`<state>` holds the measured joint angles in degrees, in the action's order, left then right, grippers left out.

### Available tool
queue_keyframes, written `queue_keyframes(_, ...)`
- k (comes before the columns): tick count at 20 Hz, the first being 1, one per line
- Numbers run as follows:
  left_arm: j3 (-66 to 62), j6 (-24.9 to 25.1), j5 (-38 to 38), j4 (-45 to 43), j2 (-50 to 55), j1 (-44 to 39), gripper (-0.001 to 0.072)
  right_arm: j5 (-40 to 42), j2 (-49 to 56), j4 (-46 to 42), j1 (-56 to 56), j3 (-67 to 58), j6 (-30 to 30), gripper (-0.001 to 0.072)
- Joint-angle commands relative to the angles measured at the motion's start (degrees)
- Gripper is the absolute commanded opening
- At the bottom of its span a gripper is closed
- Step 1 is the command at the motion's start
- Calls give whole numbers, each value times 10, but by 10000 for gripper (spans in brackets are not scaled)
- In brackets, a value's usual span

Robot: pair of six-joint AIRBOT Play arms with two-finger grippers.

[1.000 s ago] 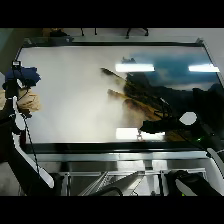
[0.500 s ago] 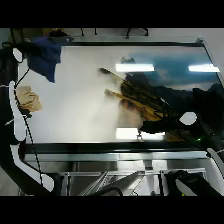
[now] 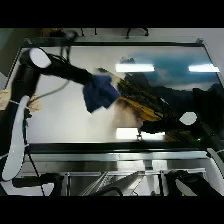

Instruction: Fold the shirts.

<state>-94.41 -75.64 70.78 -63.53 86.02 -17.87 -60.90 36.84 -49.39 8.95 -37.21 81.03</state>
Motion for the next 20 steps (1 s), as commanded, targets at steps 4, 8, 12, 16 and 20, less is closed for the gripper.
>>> queue_keyframes(4,190,-51,-18,21,-14,-133,351,0,0,8,0,0,0,21)
queue_keyframes(8,134,-106,50,21,-25,-117,700,47,0,12,0,0,0,21)
queue_keyframes(12,146,-137,137,10,-91,-78,700,85,0,27,0,0,0,21)
queue_keyframes(16,361,-186,56,10,-224,-88,700,86,1,30,0,0,0,21)
queue_keyframes(20,586,-205,-102,81,-329,-130,700,-27,8,35,4,5,-33,149)
